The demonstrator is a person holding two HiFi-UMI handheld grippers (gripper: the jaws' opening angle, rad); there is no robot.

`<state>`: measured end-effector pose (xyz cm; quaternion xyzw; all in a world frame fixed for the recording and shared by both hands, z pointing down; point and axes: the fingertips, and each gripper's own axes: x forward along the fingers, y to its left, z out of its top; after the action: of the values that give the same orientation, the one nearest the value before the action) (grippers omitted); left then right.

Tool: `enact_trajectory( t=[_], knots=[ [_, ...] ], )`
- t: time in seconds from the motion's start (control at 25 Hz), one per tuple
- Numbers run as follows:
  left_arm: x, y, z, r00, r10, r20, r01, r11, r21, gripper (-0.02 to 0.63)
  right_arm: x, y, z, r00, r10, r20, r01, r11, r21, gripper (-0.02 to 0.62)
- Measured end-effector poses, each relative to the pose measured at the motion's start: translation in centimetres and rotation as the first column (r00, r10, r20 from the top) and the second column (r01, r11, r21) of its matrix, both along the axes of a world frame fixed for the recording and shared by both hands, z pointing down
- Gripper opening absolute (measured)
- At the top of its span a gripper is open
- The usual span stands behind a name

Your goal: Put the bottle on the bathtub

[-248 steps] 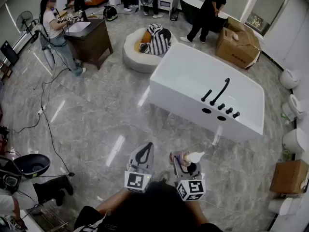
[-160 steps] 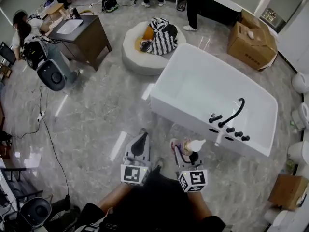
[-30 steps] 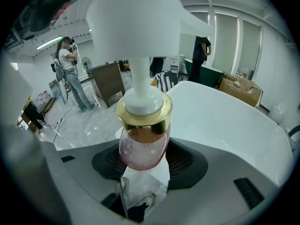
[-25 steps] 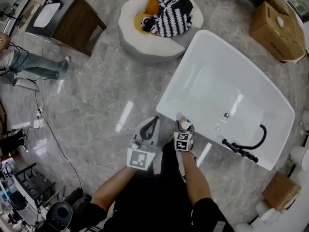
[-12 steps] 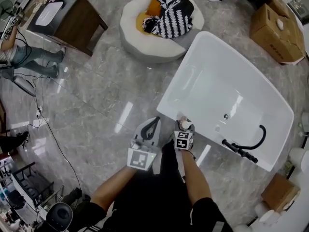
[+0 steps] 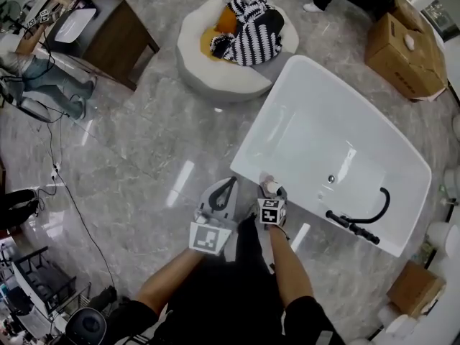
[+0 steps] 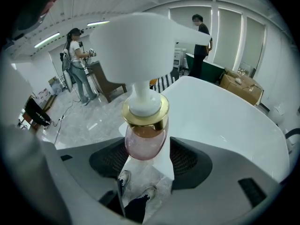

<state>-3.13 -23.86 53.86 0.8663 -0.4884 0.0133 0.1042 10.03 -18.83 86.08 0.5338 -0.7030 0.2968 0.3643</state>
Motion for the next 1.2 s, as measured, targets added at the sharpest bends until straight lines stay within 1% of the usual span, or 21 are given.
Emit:
enact_trajectory(
  t=[0.16,0.28,0.36,0.52,0.68,0.88,1.08,1.2],
  knots=[
    [-0.2,0.8,-0.5,1.000,-0.002,0.004,0.002,1.000,0.012,0.015,-0.6,1.5,-0.4,0.999,-0.035,0.023,0.036,0.998,-0.042,0.256],
    [-0.3,1.3,-1.1,1.000,-0.002,0.001,0.002,1.000,0.012,0.015,-1.2,2.9,-1.0,0.997,-0.066,0.044,0.070,0.993,-0.093,0.261],
    [-0.3,1.4,-1.4,1.000,-0.003,0.000,0.003,1.000,0.008,0.015,-1.1,3.9,-1.1,0.996,-0.046,0.075,0.057,0.988,-0.143,0.261],
    [-0.2,1.3,-1.9,1.000,-0.001,0.005,0.001,1.000,-0.006,0.015,-0.7,5.7,-1.9,0.990,0.030,0.136,0.005,0.969,-0.248,0.261],
    [-0.3,1.7,-2.0,0.998,0.019,0.055,-0.018,0.999,-0.028,0.015,-0.8,6.5,-3.9,0.982,0.031,0.185,0.025,0.956,-0.292,0.261],
    [-0.1,2.4,-3.3,0.998,0.022,0.056,-0.020,0.999,-0.041,0.017,-0.2,6.5,-7.2,0.978,0.024,0.206,0.036,0.959,-0.281,0.258],
    [-0.3,2.0,-4.8,0.999,0.009,0.052,-0.006,0.998,-0.060,0.015,0.8,4.8,-11.0,0.975,0.036,0.220,0.015,0.974,-0.226,0.173],
    [-0.2,2.1,-6.1,0.999,0.006,0.050,-0.002,0.998,-0.067,0.015,1.5,4.1,-14.3,0.969,0.052,0.241,-0.013,0.987,-0.160,0.127]
  ],
)
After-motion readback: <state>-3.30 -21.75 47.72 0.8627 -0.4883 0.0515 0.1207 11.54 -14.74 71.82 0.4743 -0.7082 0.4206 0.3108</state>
